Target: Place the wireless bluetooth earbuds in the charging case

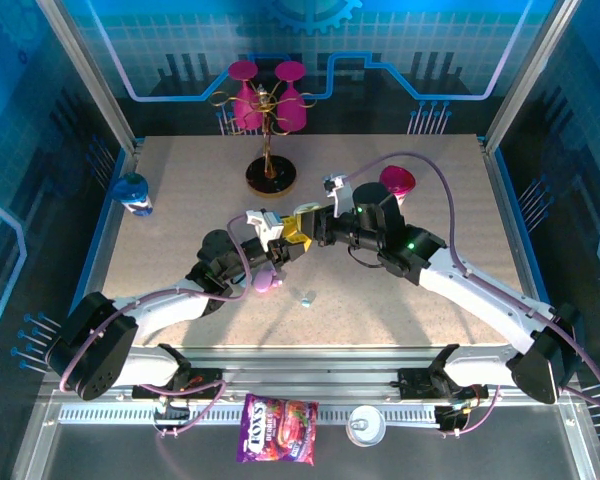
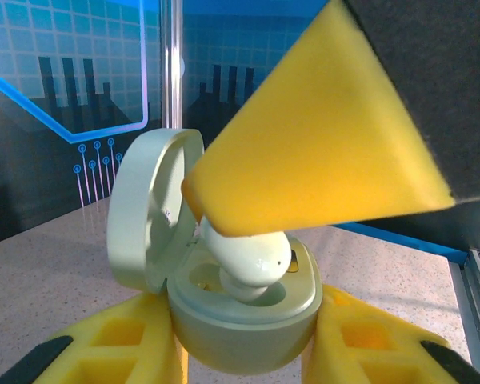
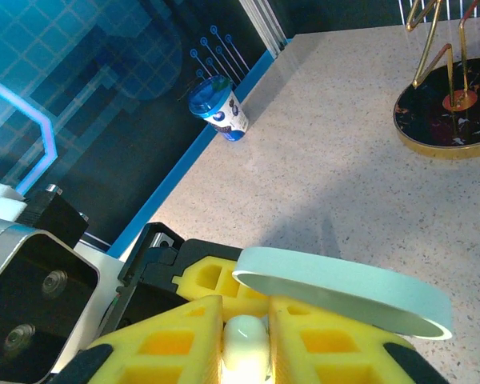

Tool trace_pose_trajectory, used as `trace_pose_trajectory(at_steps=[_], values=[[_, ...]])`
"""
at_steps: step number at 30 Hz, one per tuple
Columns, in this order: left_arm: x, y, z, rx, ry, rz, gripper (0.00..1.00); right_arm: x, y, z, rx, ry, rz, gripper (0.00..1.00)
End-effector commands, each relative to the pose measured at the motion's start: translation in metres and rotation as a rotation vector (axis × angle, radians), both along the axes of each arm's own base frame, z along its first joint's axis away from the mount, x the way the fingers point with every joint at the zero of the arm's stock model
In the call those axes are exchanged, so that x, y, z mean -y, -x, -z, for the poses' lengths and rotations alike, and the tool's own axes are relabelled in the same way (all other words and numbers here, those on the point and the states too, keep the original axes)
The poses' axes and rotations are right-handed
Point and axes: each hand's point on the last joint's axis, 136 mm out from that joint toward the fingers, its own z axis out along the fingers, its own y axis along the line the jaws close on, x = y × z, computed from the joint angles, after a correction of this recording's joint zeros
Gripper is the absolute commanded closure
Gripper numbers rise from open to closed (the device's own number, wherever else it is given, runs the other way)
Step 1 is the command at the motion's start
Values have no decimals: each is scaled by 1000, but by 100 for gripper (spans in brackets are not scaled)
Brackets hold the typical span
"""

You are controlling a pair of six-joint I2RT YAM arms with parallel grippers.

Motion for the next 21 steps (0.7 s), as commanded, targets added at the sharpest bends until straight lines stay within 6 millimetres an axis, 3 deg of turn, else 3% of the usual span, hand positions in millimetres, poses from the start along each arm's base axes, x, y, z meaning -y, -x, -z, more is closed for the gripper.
trace_pose_trajectory(at_steps=[1,12,21], values=[[-2,0,-40,110,73,-25,73,3,10,19,-61,35,-9,78],[-3,2,-42,113,71,-22,73,9,5,5,-19,58,19,72],[-1,-2,-37,109,62,-26,73,11,13,-16,36,25,-4,62]])
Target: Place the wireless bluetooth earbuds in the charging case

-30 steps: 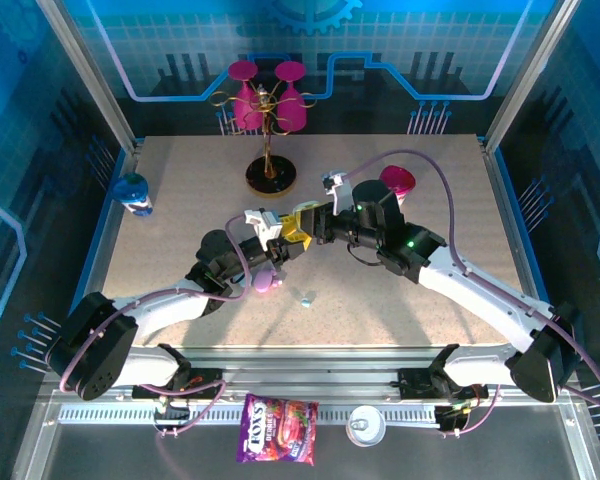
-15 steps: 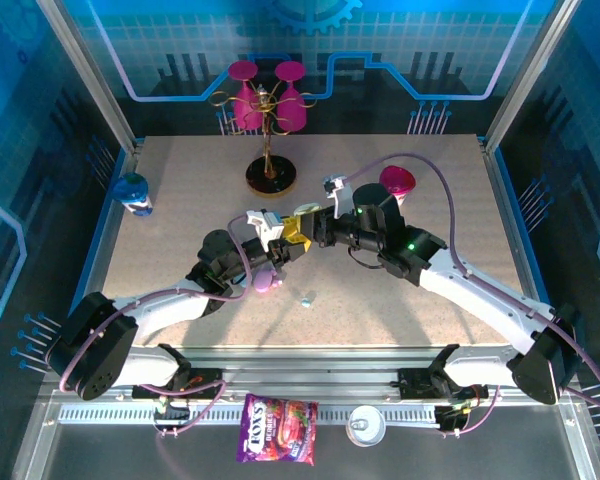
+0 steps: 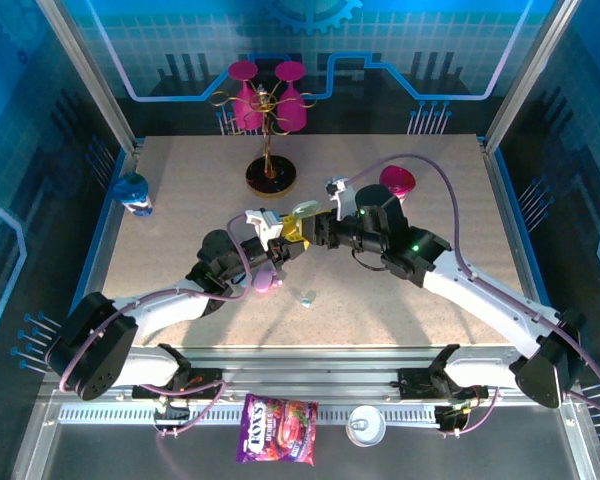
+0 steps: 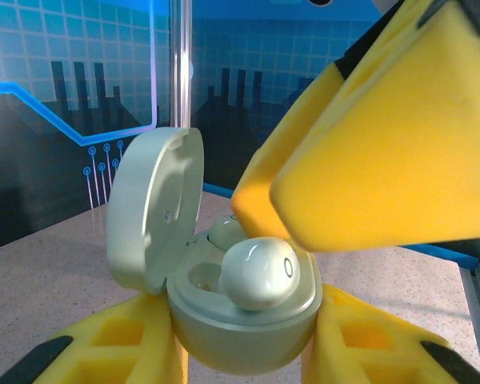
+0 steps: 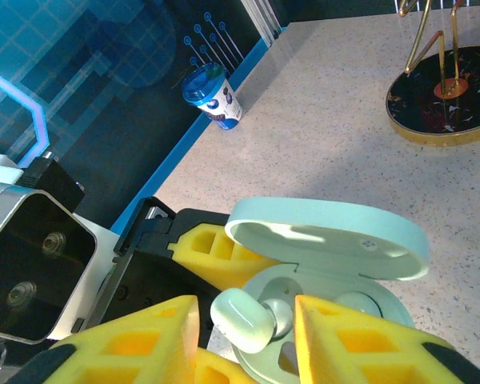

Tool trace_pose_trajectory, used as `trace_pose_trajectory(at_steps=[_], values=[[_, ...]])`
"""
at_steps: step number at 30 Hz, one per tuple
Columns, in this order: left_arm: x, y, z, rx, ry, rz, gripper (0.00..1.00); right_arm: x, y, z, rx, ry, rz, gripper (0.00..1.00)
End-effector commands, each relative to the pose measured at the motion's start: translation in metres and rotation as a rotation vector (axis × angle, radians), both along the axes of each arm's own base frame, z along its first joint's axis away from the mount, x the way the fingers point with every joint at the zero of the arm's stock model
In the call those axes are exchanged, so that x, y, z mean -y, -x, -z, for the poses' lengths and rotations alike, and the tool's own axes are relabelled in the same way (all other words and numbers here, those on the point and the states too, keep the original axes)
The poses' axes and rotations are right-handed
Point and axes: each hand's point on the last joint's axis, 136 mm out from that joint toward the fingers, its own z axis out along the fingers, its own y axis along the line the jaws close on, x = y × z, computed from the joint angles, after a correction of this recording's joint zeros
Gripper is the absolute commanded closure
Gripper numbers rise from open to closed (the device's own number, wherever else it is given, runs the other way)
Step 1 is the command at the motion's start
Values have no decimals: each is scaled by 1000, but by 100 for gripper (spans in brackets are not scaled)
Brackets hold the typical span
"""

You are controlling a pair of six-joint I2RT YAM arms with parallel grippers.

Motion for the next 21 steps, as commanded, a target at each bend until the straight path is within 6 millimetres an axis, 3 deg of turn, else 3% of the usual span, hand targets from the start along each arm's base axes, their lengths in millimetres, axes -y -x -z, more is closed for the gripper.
trace_pose_trajectory(at_steps=[1,21], values=[[1,1,-36,105,58,-3,73,3,7,-17,43,-5,-9,61],[3,-1,-22,82,29,-1,73,-1,12,-26,133,115,-26,59]])
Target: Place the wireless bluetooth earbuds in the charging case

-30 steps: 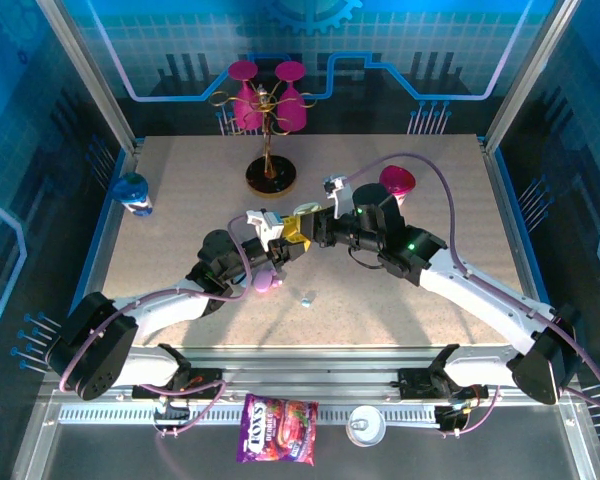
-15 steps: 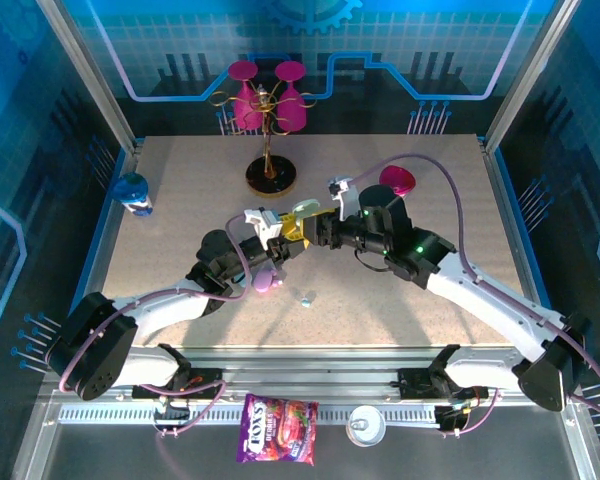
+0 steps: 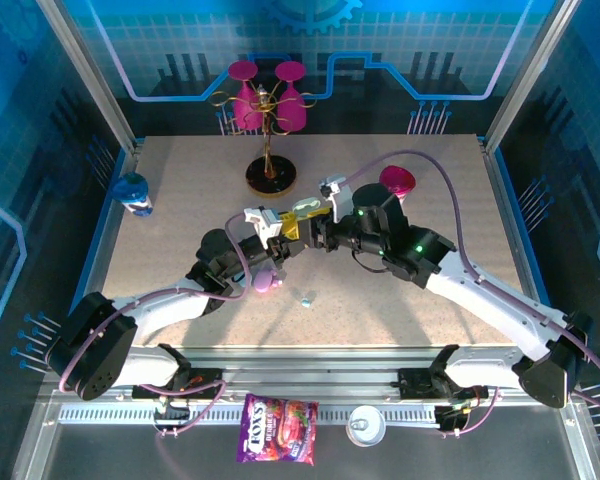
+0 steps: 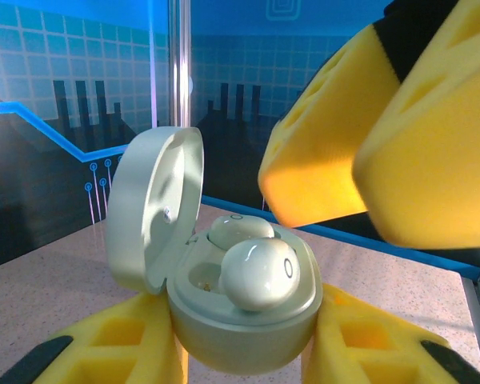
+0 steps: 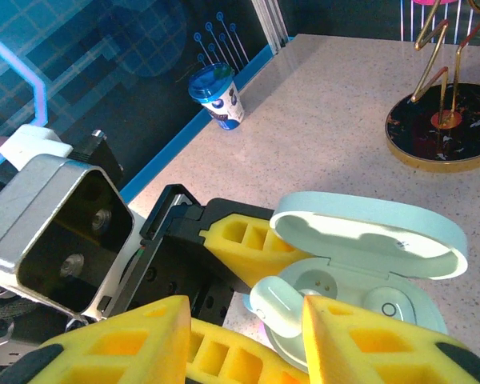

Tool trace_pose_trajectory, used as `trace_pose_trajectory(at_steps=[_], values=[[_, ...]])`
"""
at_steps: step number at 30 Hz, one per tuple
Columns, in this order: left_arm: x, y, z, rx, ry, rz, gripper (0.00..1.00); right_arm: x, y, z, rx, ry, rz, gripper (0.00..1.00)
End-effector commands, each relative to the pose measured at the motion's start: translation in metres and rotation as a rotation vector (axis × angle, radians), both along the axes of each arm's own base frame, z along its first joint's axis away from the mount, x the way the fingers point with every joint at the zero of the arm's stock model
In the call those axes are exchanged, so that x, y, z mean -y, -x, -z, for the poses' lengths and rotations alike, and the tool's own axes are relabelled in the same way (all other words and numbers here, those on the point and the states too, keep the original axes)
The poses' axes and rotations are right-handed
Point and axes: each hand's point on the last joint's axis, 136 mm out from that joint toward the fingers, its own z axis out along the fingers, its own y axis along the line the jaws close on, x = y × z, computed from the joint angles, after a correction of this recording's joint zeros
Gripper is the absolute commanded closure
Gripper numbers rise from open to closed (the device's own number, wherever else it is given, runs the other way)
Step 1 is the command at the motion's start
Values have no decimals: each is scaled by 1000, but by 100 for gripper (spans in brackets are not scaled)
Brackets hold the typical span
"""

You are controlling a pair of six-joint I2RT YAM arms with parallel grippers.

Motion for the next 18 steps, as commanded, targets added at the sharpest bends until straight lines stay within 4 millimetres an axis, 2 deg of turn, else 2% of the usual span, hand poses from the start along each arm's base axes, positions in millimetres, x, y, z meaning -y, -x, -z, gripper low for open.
trace_pose_trajectory(at_steps=[1,11,18], values=[[2,-1,-12,52,13,-3,73,7,0,-9,41,32,22,59],[2,-1,-6,27,-1,-1,73,32,-2,-9,64,214,79,63],[5,-3,-1,-11,-27,4,73,37,1,-8,46,337,91,63]])
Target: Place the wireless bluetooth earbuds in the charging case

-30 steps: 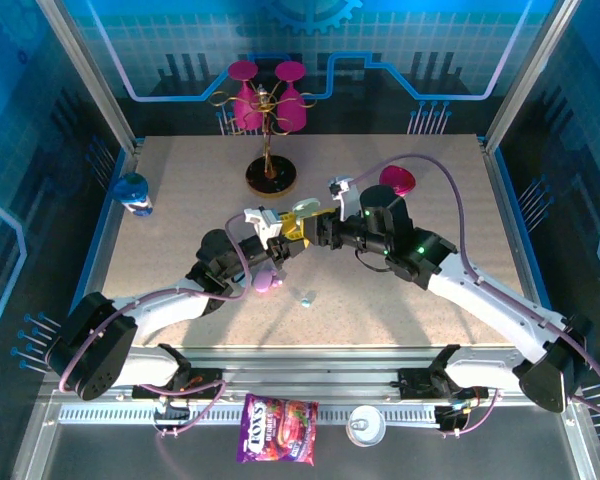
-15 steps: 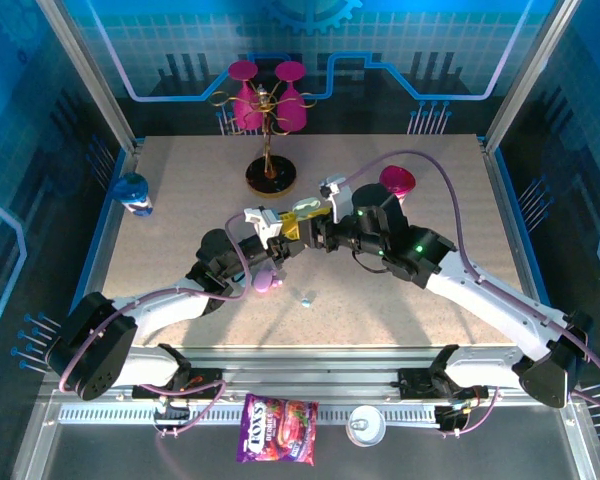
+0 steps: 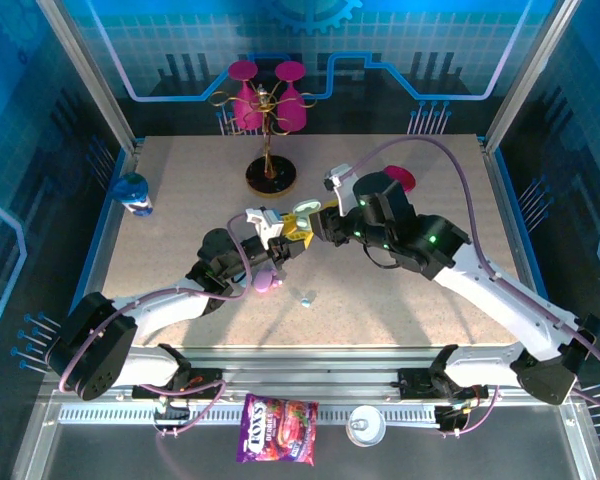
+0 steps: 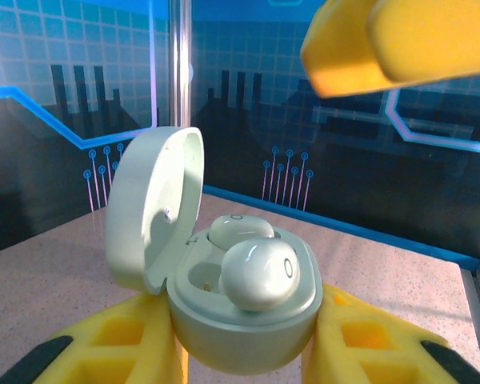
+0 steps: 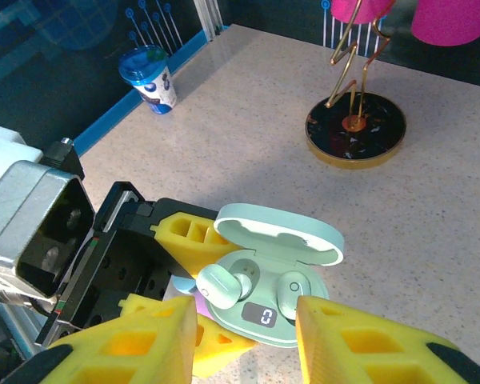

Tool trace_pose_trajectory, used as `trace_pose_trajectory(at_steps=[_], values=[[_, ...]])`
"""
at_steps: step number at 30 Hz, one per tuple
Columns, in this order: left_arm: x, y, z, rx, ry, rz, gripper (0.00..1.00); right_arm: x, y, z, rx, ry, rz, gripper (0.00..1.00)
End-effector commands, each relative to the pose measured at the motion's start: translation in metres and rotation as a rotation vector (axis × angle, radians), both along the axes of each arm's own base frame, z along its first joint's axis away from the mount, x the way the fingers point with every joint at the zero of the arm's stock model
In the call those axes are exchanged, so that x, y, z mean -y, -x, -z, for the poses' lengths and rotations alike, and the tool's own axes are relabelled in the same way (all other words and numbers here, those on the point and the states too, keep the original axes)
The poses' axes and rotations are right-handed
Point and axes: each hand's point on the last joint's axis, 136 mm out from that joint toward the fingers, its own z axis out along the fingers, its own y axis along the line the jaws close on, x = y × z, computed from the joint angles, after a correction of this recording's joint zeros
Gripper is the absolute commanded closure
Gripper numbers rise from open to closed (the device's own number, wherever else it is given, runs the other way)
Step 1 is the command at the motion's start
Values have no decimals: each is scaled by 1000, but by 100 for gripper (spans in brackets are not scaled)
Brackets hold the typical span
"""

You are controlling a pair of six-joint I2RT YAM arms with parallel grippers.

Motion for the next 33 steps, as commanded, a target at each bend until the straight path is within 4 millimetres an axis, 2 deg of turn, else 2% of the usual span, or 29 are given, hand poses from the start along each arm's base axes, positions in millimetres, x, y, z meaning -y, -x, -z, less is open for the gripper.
trace_pose_trajectory(at_steps=[1,8,17,33], values=[[4,-2,-8,12,-7,5,73,7,5,11,-20,134,16,63],[8,-3,-4,-53,-22,21,73,4,6,15,-43,254,34,63],[11,-3,5,-112,-46,41,73,-5,4,24,-110,307,12,62],[17,-1,5,-146,-55,83,73,-22,-1,39,-140,364,-51,63]])
